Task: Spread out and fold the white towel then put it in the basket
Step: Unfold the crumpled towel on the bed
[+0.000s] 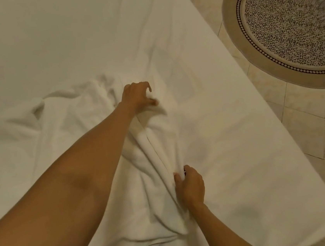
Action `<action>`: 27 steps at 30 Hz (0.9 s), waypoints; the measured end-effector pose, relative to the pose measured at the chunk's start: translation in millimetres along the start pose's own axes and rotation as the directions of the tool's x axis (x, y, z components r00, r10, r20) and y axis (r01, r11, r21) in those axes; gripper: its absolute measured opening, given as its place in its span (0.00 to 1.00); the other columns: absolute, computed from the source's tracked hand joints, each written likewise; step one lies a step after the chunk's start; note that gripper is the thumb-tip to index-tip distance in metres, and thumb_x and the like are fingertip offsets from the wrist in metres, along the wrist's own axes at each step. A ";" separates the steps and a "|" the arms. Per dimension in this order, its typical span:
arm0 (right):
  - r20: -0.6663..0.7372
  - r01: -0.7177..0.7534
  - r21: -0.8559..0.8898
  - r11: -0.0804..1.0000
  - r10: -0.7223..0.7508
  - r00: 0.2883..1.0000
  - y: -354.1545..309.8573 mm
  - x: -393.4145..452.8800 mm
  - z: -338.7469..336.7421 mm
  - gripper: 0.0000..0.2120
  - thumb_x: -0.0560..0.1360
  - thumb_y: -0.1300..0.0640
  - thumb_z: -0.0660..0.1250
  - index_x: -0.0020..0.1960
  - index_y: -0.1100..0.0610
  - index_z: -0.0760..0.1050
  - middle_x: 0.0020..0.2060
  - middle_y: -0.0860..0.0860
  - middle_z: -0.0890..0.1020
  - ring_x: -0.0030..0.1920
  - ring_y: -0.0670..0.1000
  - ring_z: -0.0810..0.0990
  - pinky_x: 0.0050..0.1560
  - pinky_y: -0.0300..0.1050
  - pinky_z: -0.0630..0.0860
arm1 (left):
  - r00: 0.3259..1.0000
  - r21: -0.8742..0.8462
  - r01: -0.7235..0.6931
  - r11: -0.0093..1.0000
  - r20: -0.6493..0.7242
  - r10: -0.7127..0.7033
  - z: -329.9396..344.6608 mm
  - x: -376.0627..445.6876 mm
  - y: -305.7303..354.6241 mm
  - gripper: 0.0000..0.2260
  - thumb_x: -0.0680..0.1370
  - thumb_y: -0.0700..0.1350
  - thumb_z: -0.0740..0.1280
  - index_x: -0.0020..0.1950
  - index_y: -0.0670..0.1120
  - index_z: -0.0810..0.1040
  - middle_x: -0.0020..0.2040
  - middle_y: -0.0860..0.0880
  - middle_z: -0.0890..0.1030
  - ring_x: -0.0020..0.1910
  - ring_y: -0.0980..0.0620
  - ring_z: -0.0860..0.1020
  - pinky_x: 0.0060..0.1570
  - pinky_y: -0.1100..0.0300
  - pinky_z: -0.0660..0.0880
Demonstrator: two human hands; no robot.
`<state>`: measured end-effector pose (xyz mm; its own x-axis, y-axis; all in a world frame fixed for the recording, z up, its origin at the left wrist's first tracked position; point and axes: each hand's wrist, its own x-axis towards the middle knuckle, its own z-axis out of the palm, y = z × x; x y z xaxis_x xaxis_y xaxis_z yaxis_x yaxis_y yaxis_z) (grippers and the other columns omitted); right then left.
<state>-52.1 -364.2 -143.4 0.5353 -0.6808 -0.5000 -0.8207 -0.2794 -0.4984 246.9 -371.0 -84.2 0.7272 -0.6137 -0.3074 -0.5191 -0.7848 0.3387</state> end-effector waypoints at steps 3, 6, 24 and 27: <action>-0.011 0.029 -0.004 1.000 -0.029 1.000 -6.8 -7.5 -3.1 0.09 0.76 0.54 0.63 0.49 0.59 0.72 0.41 0.52 0.79 0.43 0.54 0.78 0.40 0.43 0.71 | 0.996 0.107 0.010 0.994 0.091 -0.020 -10.5 -11.1 -3.2 0.19 0.71 0.53 0.73 0.58 0.44 0.79 0.58 0.44 0.80 0.59 0.43 0.76 0.59 0.53 0.69; -0.054 0.060 -0.032 0.998 -0.062 0.997 -9.3 -13.5 -9.3 0.13 0.77 0.55 0.62 0.58 0.61 0.72 0.49 0.55 0.77 0.50 0.55 0.76 0.48 0.46 0.73 | 0.996 0.150 -0.007 0.989 0.086 -0.006 -20.2 -21.3 -13.9 0.10 0.74 0.45 0.70 0.51 0.42 0.82 0.54 0.41 0.81 0.52 0.41 0.79 0.45 0.54 0.71; -0.298 0.057 -0.134 0.989 -0.095 0.950 7.1 2.5 -75.0 0.10 0.70 0.66 0.66 0.50 0.61 0.79 0.38 0.57 0.83 0.39 0.61 0.81 0.42 0.51 0.77 | 0.999 -0.110 0.030 0.994 -0.014 -0.031 -31.1 -20.4 18.8 0.19 0.80 0.37 0.60 0.70 0.47 0.71 0.71 0.40 0.70 0.70 0.40 0.68 0.69 0.50 0.66; -0.370 0.083 -0.291 0.953 -0.192 0.909 25.0 23.1 -95.2 0.21 0.61 0.73 0.70 0.54 0.65 0.80 0.40 0.60 0.84 0.38 0.61 0.83 0.43 0.54 0.80 | 1.000 -0.118 -0.009 0.993 0.027 0.012 -17.6 -4.8 60.6 0.25 0.82 0.35 0.56 0.77 0.51 0.58 0.78 0.40 0.52 0.76 0.40 0.57 0.75 0.51 0.56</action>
<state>-79.3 -451.4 -100.0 0.5706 -0.8156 -0.0962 -0.7957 -0.5200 -0.3106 219.9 -414.0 -46.5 0.7085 -0.6254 -0.3270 -0.4689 -0.7635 0.4441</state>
